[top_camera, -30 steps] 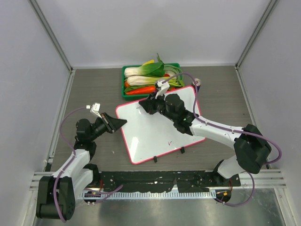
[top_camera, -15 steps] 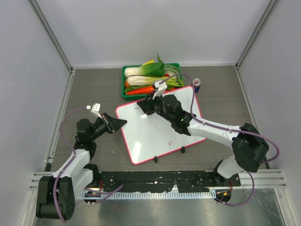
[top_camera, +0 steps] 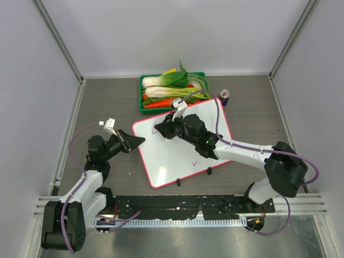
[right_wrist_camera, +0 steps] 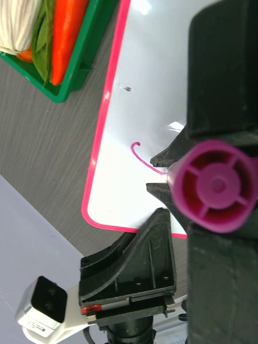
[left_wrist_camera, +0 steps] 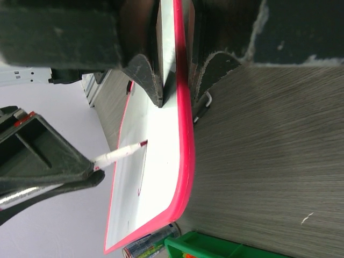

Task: Write a sentence on the whiteboard
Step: Write with the whiteboard marker on the whiteboard.

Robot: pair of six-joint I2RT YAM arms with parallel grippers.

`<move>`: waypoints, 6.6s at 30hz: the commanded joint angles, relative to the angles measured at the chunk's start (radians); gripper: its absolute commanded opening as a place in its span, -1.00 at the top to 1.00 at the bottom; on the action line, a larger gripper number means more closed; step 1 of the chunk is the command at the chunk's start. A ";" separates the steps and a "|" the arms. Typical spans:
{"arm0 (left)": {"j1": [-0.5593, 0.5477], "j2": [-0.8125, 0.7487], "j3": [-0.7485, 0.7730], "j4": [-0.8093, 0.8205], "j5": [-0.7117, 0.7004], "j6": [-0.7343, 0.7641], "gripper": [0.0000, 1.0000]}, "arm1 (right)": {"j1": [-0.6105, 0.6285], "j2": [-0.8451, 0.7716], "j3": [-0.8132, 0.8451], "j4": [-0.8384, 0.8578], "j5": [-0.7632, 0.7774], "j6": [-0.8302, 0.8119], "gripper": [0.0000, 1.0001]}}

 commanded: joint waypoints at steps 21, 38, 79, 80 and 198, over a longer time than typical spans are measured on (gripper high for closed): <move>-0.009 -0.024 0.022 -0.024 -0.023 0.096 1.00 | 0.007 -0.039 0.015 -0.043 0.211 -0.013 0.97; -0.011 -0.024 0.027 -0.024 -0.023 0.096 1.00 | 0.007 -0.067 -0.064 -0.073 0.150 -0.006 0.97; -0.028 -0.049 0.030 -0.065 -0.032 0.108 1.00 | 0.006 -0.087 0.002 -0.020 0.187 0.019 0.97; -0.026 -0.052 0.030 -0.068 -0.033 0.110 1.00 | 0.004 -0.082 0.002 -0.023 0.188 0.019 0.97; -0.054 -0.066 0.036 -0.105 -0.046 0.123 1.00 | -0.023 -0.162 -0.102 -0.101 0.257 0.025 0.97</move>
